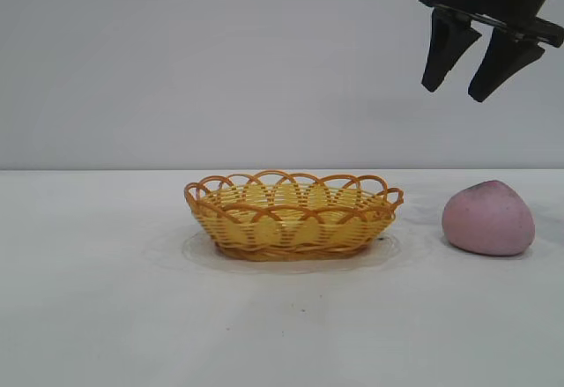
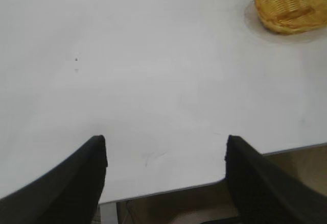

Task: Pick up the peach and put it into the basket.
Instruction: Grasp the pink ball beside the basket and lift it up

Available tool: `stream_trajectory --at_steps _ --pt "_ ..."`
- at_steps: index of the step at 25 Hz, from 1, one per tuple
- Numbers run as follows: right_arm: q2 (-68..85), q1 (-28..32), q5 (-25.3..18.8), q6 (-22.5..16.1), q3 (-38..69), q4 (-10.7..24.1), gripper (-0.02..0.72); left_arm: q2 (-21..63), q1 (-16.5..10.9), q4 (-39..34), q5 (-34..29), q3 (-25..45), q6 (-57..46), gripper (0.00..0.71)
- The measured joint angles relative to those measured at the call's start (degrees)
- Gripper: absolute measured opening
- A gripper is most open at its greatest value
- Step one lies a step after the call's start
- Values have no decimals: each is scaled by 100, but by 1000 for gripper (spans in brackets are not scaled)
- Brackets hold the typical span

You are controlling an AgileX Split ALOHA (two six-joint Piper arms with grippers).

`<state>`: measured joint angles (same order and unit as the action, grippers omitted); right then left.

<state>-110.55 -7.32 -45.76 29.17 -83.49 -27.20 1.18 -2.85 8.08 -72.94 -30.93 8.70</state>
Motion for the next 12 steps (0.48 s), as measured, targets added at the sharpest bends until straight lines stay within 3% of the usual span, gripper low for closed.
stream_trajectory --at_steps 4,6,12 --pt "13 0 -342 0 0 68 463 0 0 60 249 77 0 480" --pt "39 0 -498 0 0 101 406 0 0 114 393 100 0 480" --pt "245 0 -715 0 0 160 412 0 0 135 787 308 0 480"
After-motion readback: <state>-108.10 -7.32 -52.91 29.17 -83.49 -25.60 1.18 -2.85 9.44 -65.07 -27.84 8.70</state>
